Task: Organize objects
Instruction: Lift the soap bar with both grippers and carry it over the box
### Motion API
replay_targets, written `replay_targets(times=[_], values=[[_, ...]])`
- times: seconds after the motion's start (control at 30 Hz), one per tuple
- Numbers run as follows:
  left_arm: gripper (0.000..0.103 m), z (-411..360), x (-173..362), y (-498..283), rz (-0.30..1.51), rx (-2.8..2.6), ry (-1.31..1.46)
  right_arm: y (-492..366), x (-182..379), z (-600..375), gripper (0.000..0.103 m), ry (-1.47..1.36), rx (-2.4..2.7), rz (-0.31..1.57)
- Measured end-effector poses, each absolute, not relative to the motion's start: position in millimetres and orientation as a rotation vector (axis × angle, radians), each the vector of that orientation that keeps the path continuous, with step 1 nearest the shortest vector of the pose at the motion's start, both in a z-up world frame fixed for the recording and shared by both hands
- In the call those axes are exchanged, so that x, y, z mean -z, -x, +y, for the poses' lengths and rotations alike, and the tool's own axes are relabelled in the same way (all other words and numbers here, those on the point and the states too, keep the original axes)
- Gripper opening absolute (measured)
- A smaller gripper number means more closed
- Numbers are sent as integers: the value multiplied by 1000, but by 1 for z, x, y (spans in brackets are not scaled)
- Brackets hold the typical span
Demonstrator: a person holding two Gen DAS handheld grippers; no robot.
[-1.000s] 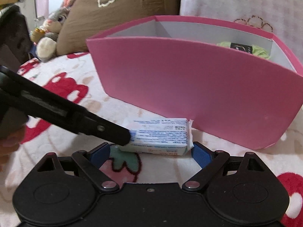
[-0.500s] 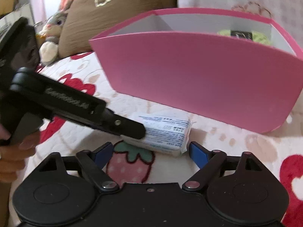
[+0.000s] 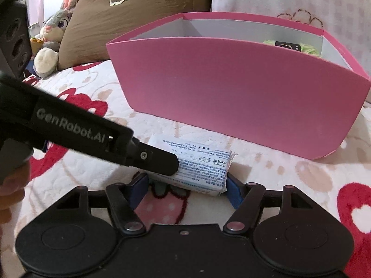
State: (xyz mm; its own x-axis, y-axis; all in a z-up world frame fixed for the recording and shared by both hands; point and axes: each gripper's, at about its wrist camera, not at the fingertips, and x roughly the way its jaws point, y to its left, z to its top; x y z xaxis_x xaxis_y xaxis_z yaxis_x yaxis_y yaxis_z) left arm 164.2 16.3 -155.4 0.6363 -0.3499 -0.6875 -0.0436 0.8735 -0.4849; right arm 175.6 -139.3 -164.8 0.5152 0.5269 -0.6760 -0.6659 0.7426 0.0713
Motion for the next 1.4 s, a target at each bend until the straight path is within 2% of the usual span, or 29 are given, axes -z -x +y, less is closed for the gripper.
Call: replay_targets(times=[1.07, 1.4], values=[[34, 14, 69, -93, 895, 320, 376, -93, 72, -140, 74, 275, -652, 770], [34, 19, 21, -79, 877, 354, 339, -76, 25, -139, 75, 270, -656, 741]])
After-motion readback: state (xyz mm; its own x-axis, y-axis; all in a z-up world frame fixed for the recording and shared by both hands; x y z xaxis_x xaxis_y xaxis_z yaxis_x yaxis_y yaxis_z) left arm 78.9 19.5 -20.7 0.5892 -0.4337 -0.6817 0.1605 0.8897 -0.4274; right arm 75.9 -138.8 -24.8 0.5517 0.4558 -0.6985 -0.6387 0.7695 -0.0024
